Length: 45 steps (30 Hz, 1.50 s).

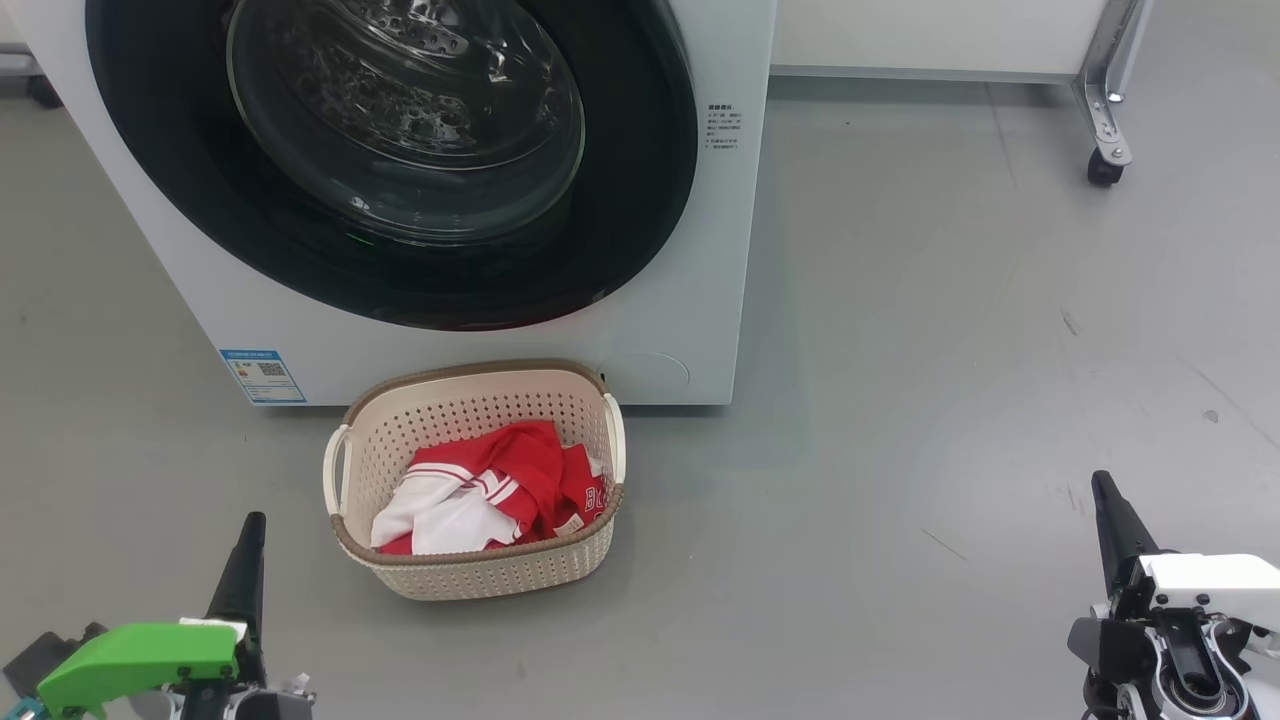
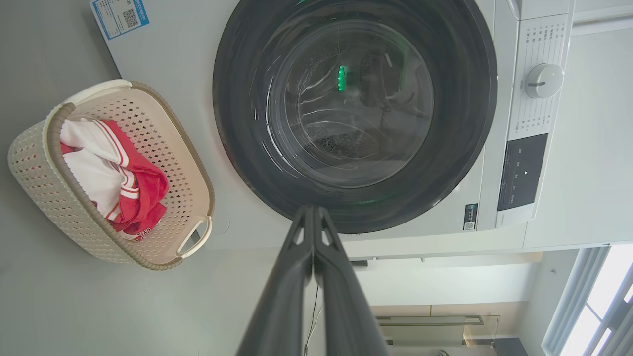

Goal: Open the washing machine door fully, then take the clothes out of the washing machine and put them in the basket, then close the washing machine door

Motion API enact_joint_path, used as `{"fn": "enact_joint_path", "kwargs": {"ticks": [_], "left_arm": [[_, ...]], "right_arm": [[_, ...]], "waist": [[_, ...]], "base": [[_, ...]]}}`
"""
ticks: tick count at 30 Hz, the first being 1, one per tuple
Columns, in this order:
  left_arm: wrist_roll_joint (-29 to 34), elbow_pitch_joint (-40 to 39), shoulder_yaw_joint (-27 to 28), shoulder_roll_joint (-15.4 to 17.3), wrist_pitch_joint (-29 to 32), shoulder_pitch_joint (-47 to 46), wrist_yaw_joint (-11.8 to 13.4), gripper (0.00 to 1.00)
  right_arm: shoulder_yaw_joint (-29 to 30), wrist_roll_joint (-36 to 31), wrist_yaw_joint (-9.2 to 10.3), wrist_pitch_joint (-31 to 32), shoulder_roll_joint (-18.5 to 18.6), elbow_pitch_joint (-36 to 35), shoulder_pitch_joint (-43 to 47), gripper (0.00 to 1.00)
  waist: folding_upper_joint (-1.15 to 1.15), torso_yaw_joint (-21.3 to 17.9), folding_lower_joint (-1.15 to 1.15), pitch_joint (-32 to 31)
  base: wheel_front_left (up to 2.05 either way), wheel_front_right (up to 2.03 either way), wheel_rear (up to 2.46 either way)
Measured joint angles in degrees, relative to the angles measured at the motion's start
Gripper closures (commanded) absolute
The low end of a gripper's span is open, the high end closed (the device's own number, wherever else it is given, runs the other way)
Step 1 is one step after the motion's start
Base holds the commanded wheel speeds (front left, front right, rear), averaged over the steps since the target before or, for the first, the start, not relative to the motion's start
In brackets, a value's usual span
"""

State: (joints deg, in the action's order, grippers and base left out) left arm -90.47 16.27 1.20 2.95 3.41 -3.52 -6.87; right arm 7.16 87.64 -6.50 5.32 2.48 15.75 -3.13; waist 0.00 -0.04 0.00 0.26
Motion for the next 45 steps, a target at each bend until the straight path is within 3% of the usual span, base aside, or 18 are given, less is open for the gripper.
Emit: {"fn": "enact_joint_path", "kwargs": {"ticks": [7, 45], "left_arm": [[-3.2, -0.3, 0.8, 0.2, 0.8, 0.0, 0.0, 1.0], [-3.7, -0.4, 0.9, 0.2, 1.1, 0.0, 0.0, 1.0]], "right_arm": [[0.7, 4.0, -0.46, 1.0, -0.2, 0.1, -0.3, 1.0], [0.8, 4.0, -0.46, 1.0, -0.2, 0.1, -0.4, 1.0]], "waist": [[0.0, 0.0, 0.0, -0.1], [0.0, 0.0, 0.0, -0.1]], "base": [[0.0, 0.0, 0.0], [0.0, 0.0, 0.0]]}}
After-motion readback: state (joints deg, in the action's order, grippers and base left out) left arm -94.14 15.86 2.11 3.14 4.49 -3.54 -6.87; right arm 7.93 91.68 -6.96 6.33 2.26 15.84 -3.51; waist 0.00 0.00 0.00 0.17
